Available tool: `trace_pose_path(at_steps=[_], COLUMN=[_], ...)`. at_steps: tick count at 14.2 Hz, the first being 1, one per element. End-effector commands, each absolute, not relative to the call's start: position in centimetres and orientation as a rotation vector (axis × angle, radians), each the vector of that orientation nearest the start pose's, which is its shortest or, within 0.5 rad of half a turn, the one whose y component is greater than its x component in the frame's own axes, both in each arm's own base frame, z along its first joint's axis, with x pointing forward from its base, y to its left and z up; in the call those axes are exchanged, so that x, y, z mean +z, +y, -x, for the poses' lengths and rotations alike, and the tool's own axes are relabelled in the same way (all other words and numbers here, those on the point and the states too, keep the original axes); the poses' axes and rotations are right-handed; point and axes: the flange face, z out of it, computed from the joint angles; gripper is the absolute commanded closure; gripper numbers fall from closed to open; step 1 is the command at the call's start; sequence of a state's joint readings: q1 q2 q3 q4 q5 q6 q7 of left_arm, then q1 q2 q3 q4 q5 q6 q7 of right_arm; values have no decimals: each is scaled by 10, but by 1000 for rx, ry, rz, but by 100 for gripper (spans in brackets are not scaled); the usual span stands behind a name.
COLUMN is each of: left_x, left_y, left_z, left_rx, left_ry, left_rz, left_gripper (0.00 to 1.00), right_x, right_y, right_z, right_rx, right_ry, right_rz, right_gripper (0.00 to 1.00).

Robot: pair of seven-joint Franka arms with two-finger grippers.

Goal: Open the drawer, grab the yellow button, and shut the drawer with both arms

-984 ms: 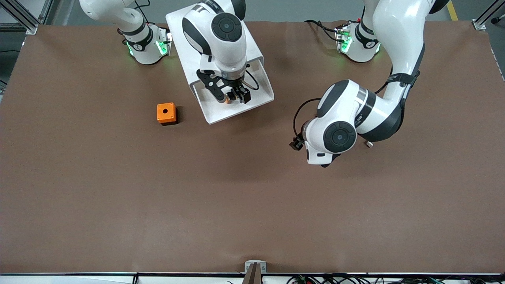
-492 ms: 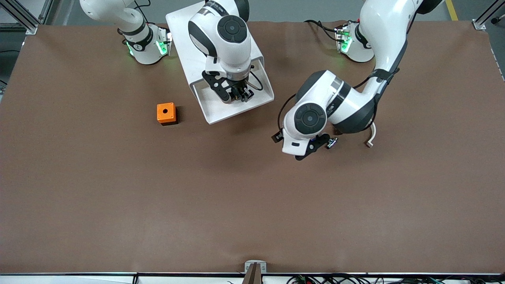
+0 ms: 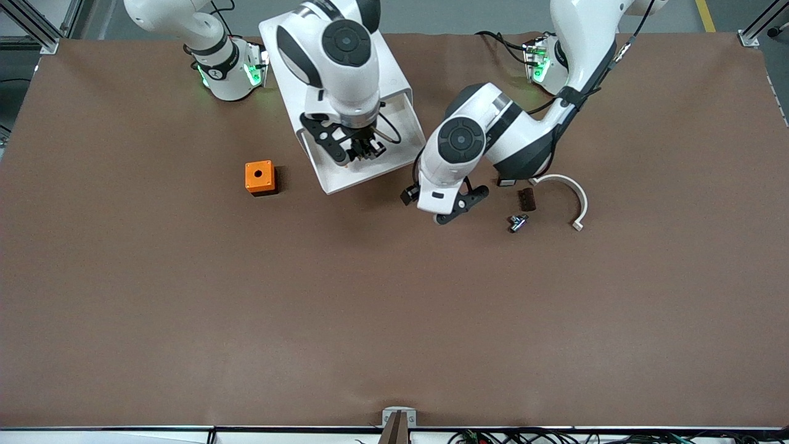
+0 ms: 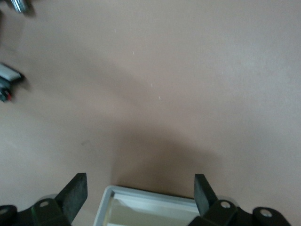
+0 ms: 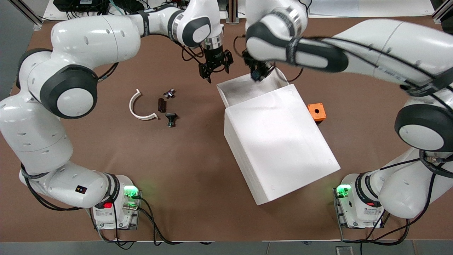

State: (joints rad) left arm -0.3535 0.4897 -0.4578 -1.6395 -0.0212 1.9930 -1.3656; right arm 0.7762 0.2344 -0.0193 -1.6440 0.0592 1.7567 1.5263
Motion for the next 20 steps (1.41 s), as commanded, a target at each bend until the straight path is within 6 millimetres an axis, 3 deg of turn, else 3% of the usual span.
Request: trace_pose_path(at_steps=[1, 2, 5, 7, 10, 12, 15, 17, 20], left_x=[352, 354, 357, 355, 350, 345, 339, 341, 359], left_y=[-467, -478, -503, -518, -530, -536, -543, -542, -533], left_z=[-454, -442, -406, -378, -346, -329, -309, -309, -328], left_rx=[376, 390, 432, 459, 485, 494, 492, 489, 405], left_ry=[-975, -983, -1003, -1005, -997, -974, -940, -928, -932], left_rz=[2991, 2986, 2964, 2940, 2909, 2897, 2877, 2870, 2871], left_gripper=[0, 0, 0, 0, 0, 0, 0, 0, 0], right_x=[518, 522, 515, 502, 430, 387, 338, 309, 271], right_y=[343, 305, 159, 68, -33, -75, -115, -141, -157], right_z=[-489, -510, -573, -598, -625, -632, -638, -640, -635], right_rx=[191, 205, 213, 170, 147, 115, 129, 103, 43], right_ry=[1007, 940, 677, 510, 321, 261, 204, 148, 104], right_rz=[3030, 3043, 3099, 3141, 3171, 3225, 3249, 3247, 3245], right_gripper=[100, 100, 100, 100, 100, 100, 100, 100, 100])
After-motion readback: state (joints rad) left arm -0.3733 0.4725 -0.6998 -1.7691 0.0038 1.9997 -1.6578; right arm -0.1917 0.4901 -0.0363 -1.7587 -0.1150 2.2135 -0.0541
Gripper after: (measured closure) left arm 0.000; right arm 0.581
